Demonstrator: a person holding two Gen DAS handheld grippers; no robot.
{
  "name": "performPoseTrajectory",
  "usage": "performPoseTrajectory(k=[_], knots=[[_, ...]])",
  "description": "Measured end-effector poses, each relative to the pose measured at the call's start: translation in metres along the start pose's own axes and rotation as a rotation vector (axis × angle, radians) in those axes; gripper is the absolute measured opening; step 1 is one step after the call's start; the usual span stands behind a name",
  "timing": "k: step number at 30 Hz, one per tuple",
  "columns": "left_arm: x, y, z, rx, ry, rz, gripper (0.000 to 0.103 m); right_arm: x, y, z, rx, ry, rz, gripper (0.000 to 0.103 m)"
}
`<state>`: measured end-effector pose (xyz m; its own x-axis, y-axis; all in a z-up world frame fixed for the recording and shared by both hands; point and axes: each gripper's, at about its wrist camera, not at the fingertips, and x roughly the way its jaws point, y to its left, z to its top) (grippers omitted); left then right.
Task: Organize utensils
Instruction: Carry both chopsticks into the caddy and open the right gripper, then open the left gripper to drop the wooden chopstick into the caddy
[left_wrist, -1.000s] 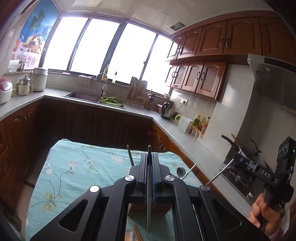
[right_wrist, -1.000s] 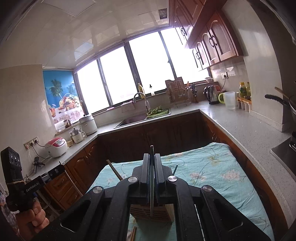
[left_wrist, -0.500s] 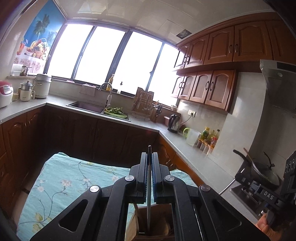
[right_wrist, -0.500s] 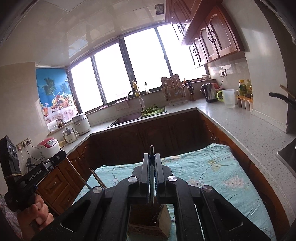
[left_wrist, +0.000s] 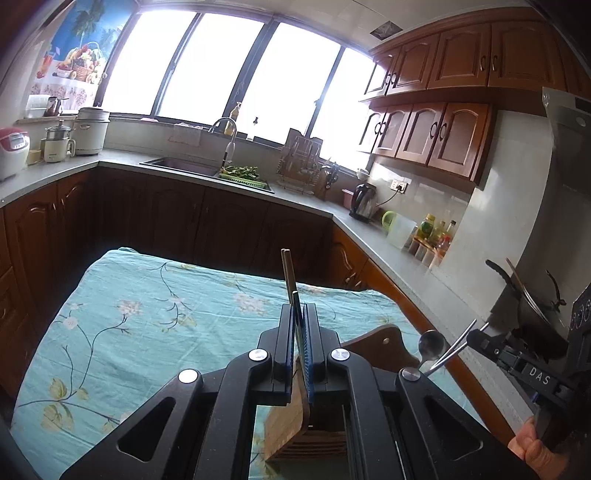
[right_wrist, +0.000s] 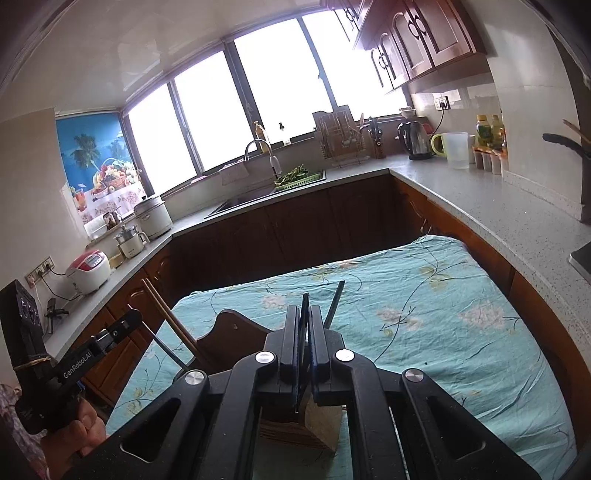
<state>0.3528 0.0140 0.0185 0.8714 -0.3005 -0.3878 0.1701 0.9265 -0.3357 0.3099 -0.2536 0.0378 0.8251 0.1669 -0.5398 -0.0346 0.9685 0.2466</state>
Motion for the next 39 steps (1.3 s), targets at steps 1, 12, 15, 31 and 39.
performPoseTrajectory(k=[1,12,15,31,39], knots=[[0.002,0.0,0.003,0.0,0.001,-0.001,0.003,0.0,0.0,0.002,-0.001,0.001,-0.001,0.004],[-0.008,-0.002,0.011,0.011,0.007,0.008,0.004,0.002,0.0,0.004,0.005,0.01,0.001,0.007],[-0.007,-0.003,0.013,-0.002,0.029,0.011,0.007,0.0,-0.002,0.005,0.014,0.004,0.021,0.017],[-0.082,0.01,-0.017,-0.062,0.046,0.082,0.066,-0.068,-0.019,-0.019,0.05,-0.121,0.016,0.092],[-0.115,0.011,-0.033,-0.079,0.094,0.095,0.069,-0.088,-0.036,-0.048,0.096,-0.073,-0.014,0.092]])
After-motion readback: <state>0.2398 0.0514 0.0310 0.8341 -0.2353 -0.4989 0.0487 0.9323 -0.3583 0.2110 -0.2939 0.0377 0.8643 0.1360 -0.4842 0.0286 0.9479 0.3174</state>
